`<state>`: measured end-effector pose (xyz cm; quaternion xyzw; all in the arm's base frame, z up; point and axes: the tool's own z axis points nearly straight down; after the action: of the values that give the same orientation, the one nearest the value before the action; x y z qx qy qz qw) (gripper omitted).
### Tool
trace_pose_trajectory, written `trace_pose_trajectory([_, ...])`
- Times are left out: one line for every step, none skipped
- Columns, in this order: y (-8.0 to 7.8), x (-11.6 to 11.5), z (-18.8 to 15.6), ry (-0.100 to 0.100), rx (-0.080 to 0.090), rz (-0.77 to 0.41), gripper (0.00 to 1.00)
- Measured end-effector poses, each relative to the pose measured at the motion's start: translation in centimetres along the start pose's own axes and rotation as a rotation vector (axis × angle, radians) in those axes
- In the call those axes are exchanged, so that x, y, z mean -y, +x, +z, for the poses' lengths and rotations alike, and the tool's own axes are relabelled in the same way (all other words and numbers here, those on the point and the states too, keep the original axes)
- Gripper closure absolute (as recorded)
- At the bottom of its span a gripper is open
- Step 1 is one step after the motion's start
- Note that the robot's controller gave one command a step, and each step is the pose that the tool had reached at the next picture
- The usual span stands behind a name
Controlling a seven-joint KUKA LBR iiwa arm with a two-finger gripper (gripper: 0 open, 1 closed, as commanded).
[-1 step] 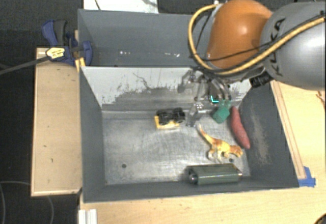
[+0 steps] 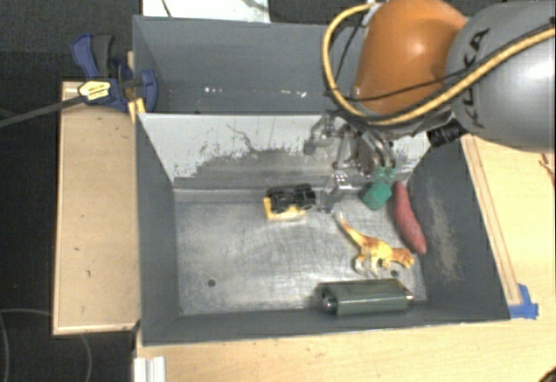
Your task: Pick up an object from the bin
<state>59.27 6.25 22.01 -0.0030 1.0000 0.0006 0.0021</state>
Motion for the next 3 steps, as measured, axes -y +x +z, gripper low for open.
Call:
trace_pose_trajectory([-0.1,-1.0,8.1,0.000,0.003,-0.071,0.00])
trace_pose_trajectory([0.3,-1.4,10.2,0.000,-0.005,-0.090,0.00])
trace_pose_trajectory([0.4,-2.3,9.1,0.000,0.002,0.058,0.00])
